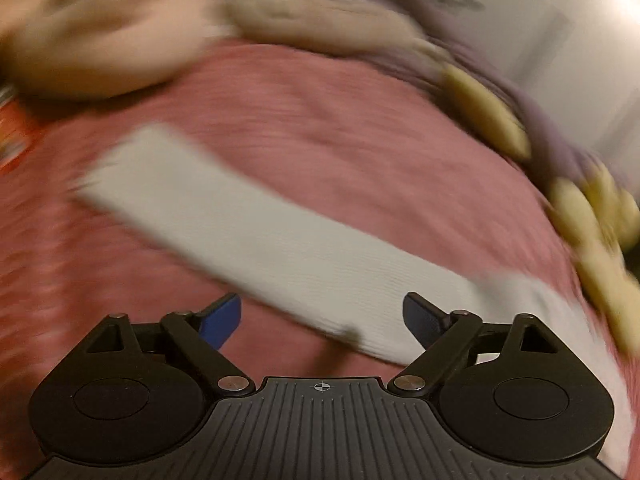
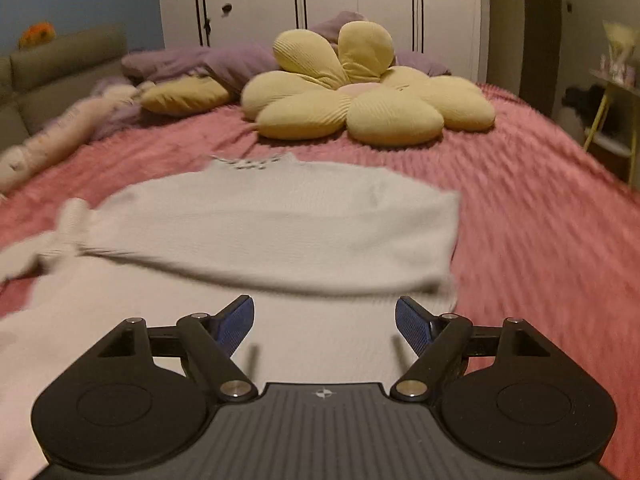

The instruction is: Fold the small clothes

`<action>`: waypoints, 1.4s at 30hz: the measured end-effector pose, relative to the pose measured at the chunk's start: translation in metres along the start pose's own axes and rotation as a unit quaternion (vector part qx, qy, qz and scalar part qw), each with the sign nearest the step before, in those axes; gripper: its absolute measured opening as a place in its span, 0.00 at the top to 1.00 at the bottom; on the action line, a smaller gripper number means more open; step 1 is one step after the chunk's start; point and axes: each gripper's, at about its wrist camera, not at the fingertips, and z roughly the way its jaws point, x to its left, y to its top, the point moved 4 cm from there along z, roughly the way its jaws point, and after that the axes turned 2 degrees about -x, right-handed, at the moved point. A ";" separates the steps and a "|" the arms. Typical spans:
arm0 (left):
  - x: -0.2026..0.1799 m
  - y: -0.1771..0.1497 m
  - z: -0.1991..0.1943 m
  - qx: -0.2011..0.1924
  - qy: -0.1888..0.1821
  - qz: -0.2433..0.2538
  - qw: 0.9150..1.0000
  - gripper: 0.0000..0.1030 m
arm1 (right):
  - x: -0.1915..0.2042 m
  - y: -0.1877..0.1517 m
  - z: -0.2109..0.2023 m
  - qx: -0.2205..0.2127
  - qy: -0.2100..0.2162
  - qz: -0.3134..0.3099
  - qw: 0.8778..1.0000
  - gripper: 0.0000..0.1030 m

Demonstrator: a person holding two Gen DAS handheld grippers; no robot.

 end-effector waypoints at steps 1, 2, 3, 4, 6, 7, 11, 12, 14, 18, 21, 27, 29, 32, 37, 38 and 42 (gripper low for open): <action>0.015 0.003 -0.001 -0.006 0.007 -0.025 1.000 0.21 | 0.001 -0.004 -0.005 0.000 0.005 0.009 1.000 0.24; 0.025 0.006 0.000 -0.009 0.007 -0.043 0.999 0.24 | 0.002 -0.006 -0.009 -0.003 0.006 0.017 1.000 0.24; 0.033 0.009 0.002 -0.012 0.000 -0.061 0.998 0.29 | 0.004 -0.008 -0.013 -0.005 0.007 0.022 1.000 0.24; 0.037 0.012 0.003 -0.015 -0.005 -0.070 0.997 0.32 | 0.005 -0.009 -0.015 -0.004 0.008 0.026 1.000 0.25; 0.044 0.020 0.007 -0.032 -0.006 -0.086 0.996 0.35 | 0.007 -0.010 -0.016 0.000 0.009 0.027 1.000 0.32; 0.047 0.022 0.009 -0.039 -0.002 -0.096 0.995 0.37 | 0.009 -0.009 -0.016 0.002 0.010 0.025 1.000 0.38; 0.070 0.029 0.017 -0.054 -0.008 -0.154 0.987 0.54 | 0.012 -0.002 -0.024 -0.012 0.013 0.024 1.000 0.44; 0.070 0.031 0.018 -0.056 -0.009 -0.157 0.986 0.62 | 0.013 -0.001 -0.026 -0.016 0.014 0.024 0.999 0.45; 0.069 0.034 0.018 -0.055 -0.001 -0.140 0.989 0.91 | 0.013 0.000 -0.026 -0.018 0.011 0.023 1.000 0.47; 0.041 0.039 0.008 -0.074 -0.011 -0.081 0.994 0.91 | 0.011 -0.002 -0.024 -0.014 0.009 0.025 1.000 0.55; -0.022 0.040 -0.012 -0.091 -0.061 0.017 0.994 0.91 | 0.008 -0.005 -0.022 -0.012 0.007 0.032 0.999 0.58; -0.195 -0.017 -0.061 -0.091 -0.232 0.198 0.948 0.90 | 0.004 -0.007 -0.023 -0.016 0.009 0.048 0.999 0.59; -0.239 -0.050 -0.069 -0.076 -0.276 0.235 0.929 0.80 | 0.003 -0.006 -0.026 -0.021 0.012 0.049 0.999 0.59; -0.281 -0.108 -0.062 -0.040 -0.294 0.296 0.908 0.31 | -0.001 -0.005 -0.027 -0.024 0.017 0.057 0.998 0.59; -0.267 -0.157 -0.033 0.012 -0.245 0.319 0.915 0.32 | -0.005 -0.002 -0.023 -0.011 0.038 0.063 0.997 0.59; -0.257 -0.159 -0.029 0.011 -0.228 0.320 0.920 0.32 | -0.005 0.000 -0.020 -0.006 0.049 0.067 0.996 0.59; -0.223 -0.156 -0.015 0.017 -0.175 0.307 0.936 0.30 | 0.003 0.022 0.005 0.012 0.118 0.110 0.987 0.59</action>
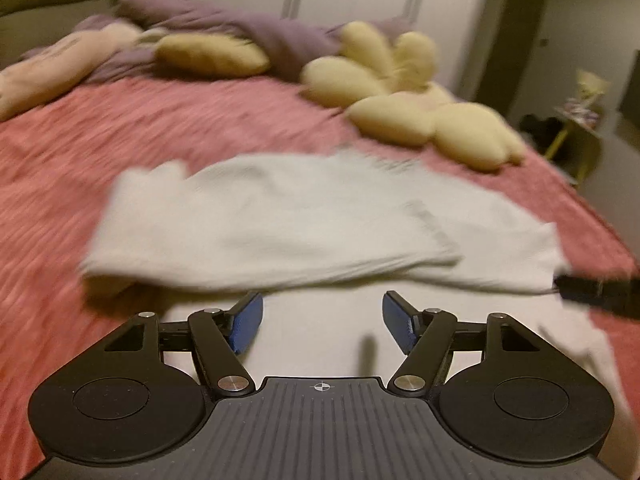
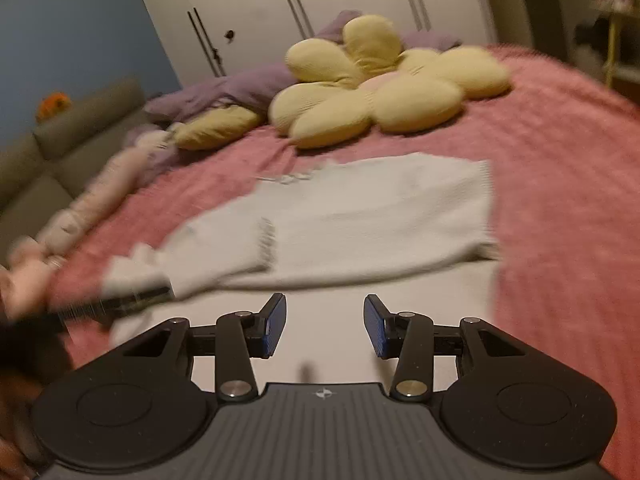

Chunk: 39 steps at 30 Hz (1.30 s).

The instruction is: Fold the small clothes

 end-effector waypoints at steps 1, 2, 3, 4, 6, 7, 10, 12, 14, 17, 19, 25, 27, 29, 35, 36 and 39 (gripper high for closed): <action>0.008 -0.001 0.001 0.001 0.006 -0.002 1.000 0.30 | 0.003 0.006 0.010 0.005 0.019 0.012 1.000 0.59; 0.014 -0.002 0.001 0.001 0.014 -0.005 1.000 0.30 | 0.008 0.012 0.023 0.008 0.034 0.022 0.999 0.59; 0.023 0.002 -0.001 -0.001 0.020 -0.009 1.000 0.30 | 0.011 0.017 0.035 0.013 0.047 0.027 0.998 0.59; 0.030 0.001 -0.004 -0.002 0.023 -0.016 1.000 0.29 | 0.015 0.021 0.051 0.021 0.056 0.037 0.998 0.59; 0.037 0.002 0.001 0.003 0.021 -0.035 0.999 0.29 | 0.021 0.025 0.078 0.044 0.063 0.055 0.996 0.59; 0.038 0.001 0.001 0.003 0.019 -0.040 0.999 0.29 | 0.023 0.024 0.092 0.057 0.058 0.062 0.995 0.59; 0.043 0.000 0.000 0.003 0.018 -0.048 0.999 0.29 | 0.032 0.022 0.122 0.081 0.039 0.046 0.995 0.59; 0.045 0.000 0.001 0.002 0.017 -0.051 0.999 0.30 | 0.038 0.022 0.130 0.081 0.027 0.034 0.996 0.62; 0.045 0.001 0.001 0.002 0.015 -0.057 0.998 0.29 | 0.046 0.023 0.130 0.075 0.018 0.006 0.997 0.92; 0.047 0.006 0.003 -0.001 0.018 -0.067 0.998 0.30 | 0.050 0.034 0.105 0.011 -0.009 -0.037 0.999 0.92; 0.050 0.011 0.008 -0.003 0.026 -0.070 0.997 0.30 | 0.046 0.042 0.080 -0.055 -0.068 -0.071 0.994 0.92; 0.052 0.020 0.019 -0.003 0.045 -0.085 0.995 0.30 | -0.006 0.037 0.044 -0.094 -0.173 -0.075 0.978 0.91; 0.051 0.021 0.019 -0.001 0.047 -0.085 0.995 0.30 | -0.030 0.032 0.051 -0.049 -0.162 -0.039 0.985 0.88; 0.051 0.021 0.018 0.000 0.045 -0.085 0.995 0.29 | -0.045 0.029 0.055 -0.024 -0.145 -0.002 0.989 0.85; 0.051 0.023 0.019 0.003 0.047 -0.085 0.995 0.29 | -0.057 0.029 0.069 -0.001 -0.101 0.049 0.994 0.88; 0.051 0.023 0.019 0.003 0.048 -0.083 0.995 0.29 | -0.054 0.030 0.070 -0.003 -0.103 0.035 0.994 0.90; 0.049 0.024 0.019 0.001 0.048 -0.077 0.996 0.29 | -0.035 0.037 0.058 -0.053 -0.140 -0.054 0.987 0.91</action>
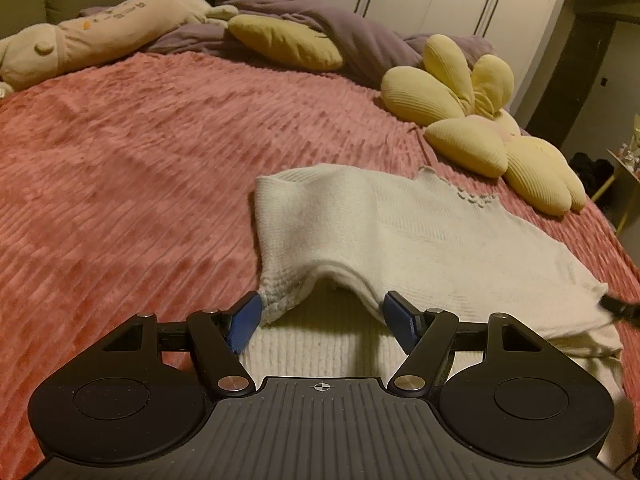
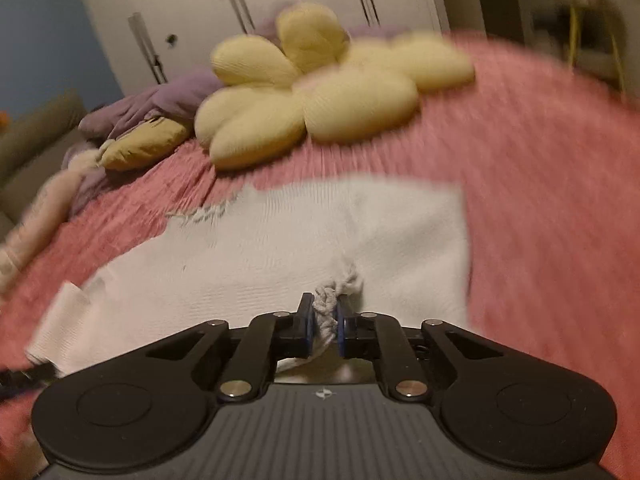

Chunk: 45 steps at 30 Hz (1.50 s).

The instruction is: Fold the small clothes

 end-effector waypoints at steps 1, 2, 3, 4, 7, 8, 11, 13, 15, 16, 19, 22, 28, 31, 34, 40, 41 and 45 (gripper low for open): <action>0.000 0.000 0.000 -0.002 0.001 0.002 1.000 0.28 | 0.002 0.004 -0.005 -0.022 -0.016 -0.022 0.999 0.91; -0.001 0.000 0.000 -0.002 0.003 0.005 1.000 0.28 | 0.004 0.006 -0.008 -0.042 -0.041 -0.049 0.997 0.91; -0.002 0.000 -0.001 -0.002 0.004 0.008 1.000 0.28 | 0.005 0.007 -0.009 -0.055 -0.066 -0.074 0.994 0.91; -0.002 0.000 -0.002 -0.004 0.003 0.010 1.000 0.27 | 0.003 0.007 -0.009 -0.060 -0.083 -0.087 0.991 0.91; -0.005 0.002 -0.007 -0.009 0.000 0.014 1.000 0.27 | -0.008 0.004 -0.003 -0.038 -0.089 -0.078 0.992 0.91; -0.007 0.003 -0.008 -0.012 0.000 0.016 1.000 0.27 | -0.010 0.002 -0.002 -0.035 -0.093 -0.081 0.992 0.91; -0.011 0.008 -0.011 -0.018 -0.001 0.026 0.999 0.25 | -0.014 -0.004 0.000 -0.032 -0.109 -0.101 0.988 0.91; -0.013 0.010 -0.012 -0.018 -0.002 0.029 0.999 0.25 | -0.016 -0.008 0.004 -0.025 -0.123 -0.111 0.986 0.91; -0.015 0.012 -0.013 -0.016 -0.001 0.031 0.999 0.25 | -0.019 -0.011 0.008 -0.015 -0.140 -0.115 0.983 0.91; -0.016 0.014 -0.014 -0.018 -0.002 0.033 0.999 0.24 | -0.022 -0.012 0.010 -0.010 -0.152 -0.115 0.982 0.88; -0.028 0.018 -0.013 -0.027 -0.012 0.034 0.999 0.19 | -0.019 -0.005 0.002 -0.029 -0.168 -0.095 0.981 0.86; -0.048 0.022 0.000 -0.027 -0.022 0.030 0.999 0.12 | 0.018 -0.003 -0.002 -0.035 -0.068 -0.088 0.993 0.85; -0.080 0.014 0.040 -0.004 -0.038 0.052 0.998 0.12 | 0.086 -0.024 0.021 0.029 0.094 -0.130 0.987 0.85; -0.077 0.008 0.052 0.000 -0.010 0.097 0.995 0.14 | 0.066 -0.026 0.031 0.029 0.046 -0.161 0.985 0.85; -0.061 0.006 0.053 -0.002 0.004 0.101 0.995 0.14 | 0.002 -0.017 0.034 0.024 -0.070 -0.122 0.990 0.87; -0.054 0.006 0.022 0.006 -0.052 0.075 0.996 0.14 | -0.035 0.002 0.000 0.006 -0.047 -0.032 0.998 0.90; -0.058 0.006 0.018 0.014 -0.072 0.075 0.994 0.14 | -0.033 0.003 -0.001 0.011 -0.023 -0.018 1.000 0.89; -0.072 0.001 0.012 0.045 -0.108 0.071 0.991 0.14 | -0.012 0.009 0.007 0.055 0.041 -0.003 0.998 0.84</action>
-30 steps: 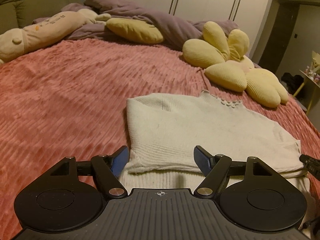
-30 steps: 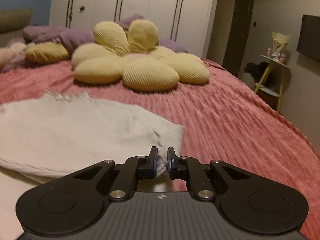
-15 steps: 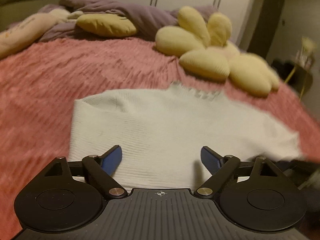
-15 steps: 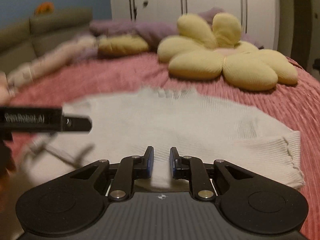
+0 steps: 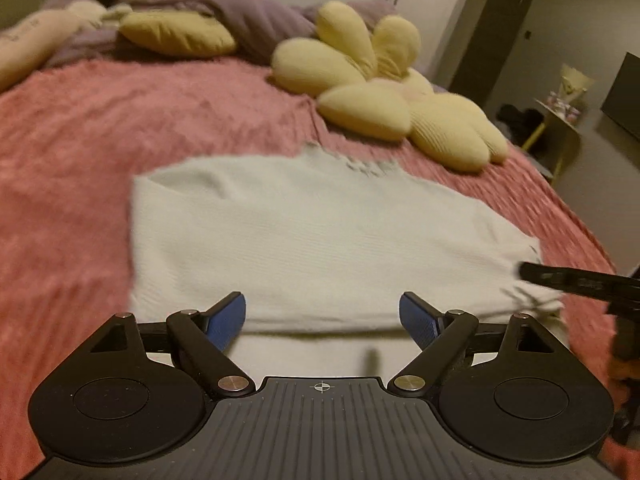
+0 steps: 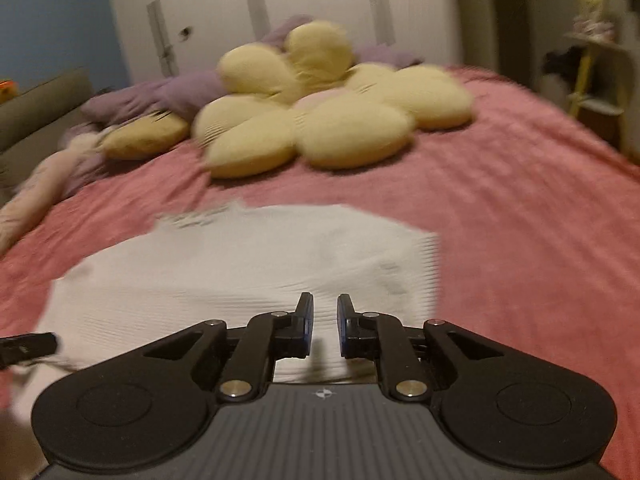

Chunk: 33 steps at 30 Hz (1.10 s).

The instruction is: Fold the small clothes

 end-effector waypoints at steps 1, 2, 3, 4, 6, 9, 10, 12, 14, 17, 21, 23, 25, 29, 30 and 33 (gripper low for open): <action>-0.002 -0.002 0.000 0.002 -0.006 -0.002 1.000 0.14 | 0.009 -0.002 0.002 0.013 0.012 0.002 1.000 0.79; -0.005 -0.005 0.001 0.006 -0.015 -0.001 1.000 0.14 | 0.016 -0.006 0.003 0.029 0.026 0.008 0.999 0.75; -0.008 -0.009 0.002 0.011 -0.018 0.002 1.000 0.14 | 0.021 -0.011 0.004 0.041 0.039 0.022 0.998 0.74; -0.010 -0.013 0.004 0.017 -0.016 0.006 1.000 0.15 | 0.023 -0.015 0.005 0.050 0.049 0.037 0.997 0.74; -0.014 -0.020 0.007 0.024 -0.015 0.017 0.999 0.15 | 0.023 -0.025 0.001 0.057 0.060 0.068 0.994 0.73; -0.012 -0.018 0.009 0.014 -0.014 0.009 1.000 0.15 | 0.013 -0.037 -0.010 0.053 0.059 0.110 0.991 0.73; -0.009 -0.015 0.009 0.011 -0.017 -0.004 1.000 0.15 | 0.009 -0.040 -0.013 0.054 0.060 0.127 0.989 0.73; -0.001 -0.010 0.013 0.012 -0.023 -0.042 0.999 0.16 | 0.000 -0.046 -0.016 0.060 0.058 0.161 0.983 0.69; 0.005 -0.008 0.015 0.012 -0.032 -0.074 0.997 0.17 | -0.011 -0.048 -0.017 0.048 0.068 0.207 0.975 0.64; 0.007 -0.006 0.019 0.015 -0.030 -0.095 0.995 0.19 | -0.029 -0.049 -0.013 0.024 0.092 0.290 0.952 0.62; 0.008 -0.005 0.026 0.008 -0.025 -0.111 0.993 0.24 | -0.034 -0.049 0.004 0.016 0.088 0.324 0.942 0.72; 0.011 -0.003 0.030 0.004 -0.020 -0.122 0.992 0.30 | -0.032 -0.049 0.010 0.009 0.088 0.329 0.940 0.78; 0.013 0.000 0.035 -0.005 -0.013 -0.125 0.992 0.40 | -0.033 -0.049 0.015 0.004 0.091 0.342 0.935 0.84; 0.016 0.010 0.039 -0.035 -0.003 -0.118 0.992 0.51 | -0.037 -0.041 0.016 -0.025 0.107 0.363 0.925 0.88; 0.018 0.011 0.038 -0.047 -0.001 -0.115 0.992 0.50 | -0.038 -0.038 0.013 -0.043 0.114 0.367 0.922 0.88; 0.022 0.005 0.041 -0.054 0.021 -0.105 0.993 0.49 | -0.036 -0.035 0.007 -0.085 0.097 0.336 0.933 0.89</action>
